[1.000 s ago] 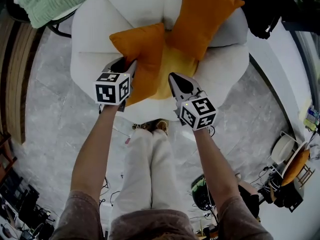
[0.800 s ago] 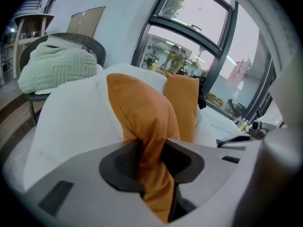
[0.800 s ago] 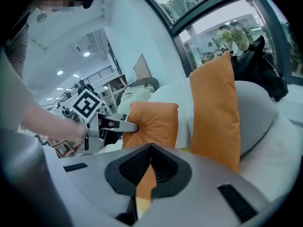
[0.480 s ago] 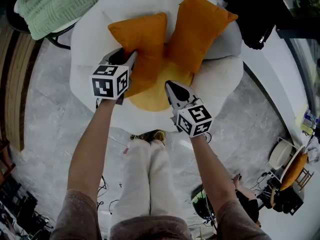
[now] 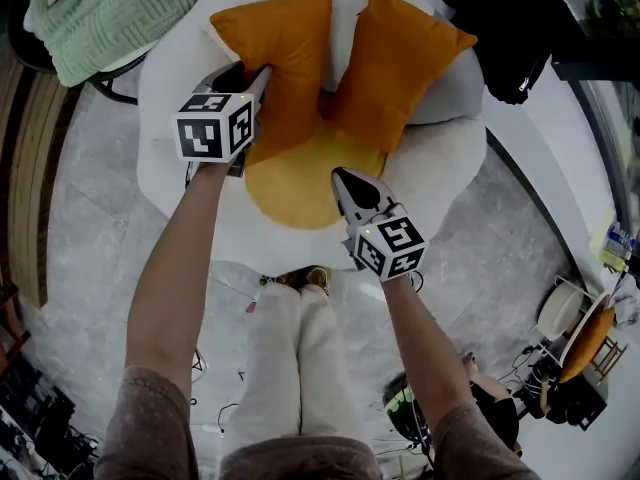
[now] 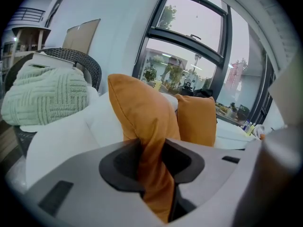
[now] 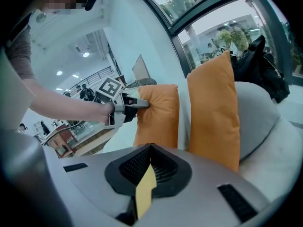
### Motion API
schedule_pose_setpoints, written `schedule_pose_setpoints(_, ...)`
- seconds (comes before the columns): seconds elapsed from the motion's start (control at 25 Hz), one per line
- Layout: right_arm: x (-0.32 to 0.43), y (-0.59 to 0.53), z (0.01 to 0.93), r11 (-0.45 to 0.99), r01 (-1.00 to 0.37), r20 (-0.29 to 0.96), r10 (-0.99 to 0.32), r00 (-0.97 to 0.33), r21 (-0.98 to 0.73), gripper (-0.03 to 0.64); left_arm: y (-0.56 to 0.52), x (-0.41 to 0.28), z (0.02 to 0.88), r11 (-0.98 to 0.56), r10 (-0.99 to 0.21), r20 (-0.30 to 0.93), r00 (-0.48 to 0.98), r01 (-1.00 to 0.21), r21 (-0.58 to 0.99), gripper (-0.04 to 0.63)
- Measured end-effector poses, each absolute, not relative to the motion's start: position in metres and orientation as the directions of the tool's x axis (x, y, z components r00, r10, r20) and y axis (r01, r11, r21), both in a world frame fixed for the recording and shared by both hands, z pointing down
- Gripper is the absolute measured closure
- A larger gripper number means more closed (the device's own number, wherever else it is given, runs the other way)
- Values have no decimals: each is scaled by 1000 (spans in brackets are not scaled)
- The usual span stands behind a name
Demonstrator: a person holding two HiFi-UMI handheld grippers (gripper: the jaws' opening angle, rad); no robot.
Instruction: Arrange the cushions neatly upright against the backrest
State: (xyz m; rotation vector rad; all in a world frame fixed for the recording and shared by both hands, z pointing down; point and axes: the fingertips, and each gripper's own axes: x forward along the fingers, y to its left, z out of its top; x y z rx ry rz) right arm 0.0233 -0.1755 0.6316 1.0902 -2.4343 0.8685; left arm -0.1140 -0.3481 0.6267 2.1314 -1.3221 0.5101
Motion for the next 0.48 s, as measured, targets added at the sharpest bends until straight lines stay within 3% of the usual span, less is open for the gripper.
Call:
schedule_pose_setpoints(0.24,22,-182,629,521,-759,513,-561,-650,-391,598,-356,-119,638,-339,-678,597,428,-903,263,446)
schedule_pose_setpoints(0.48,21,-182,630,520,-760,519,-558,-648,-389,597,-356,-123,641,-358,-676,621,397,-913,195,347)
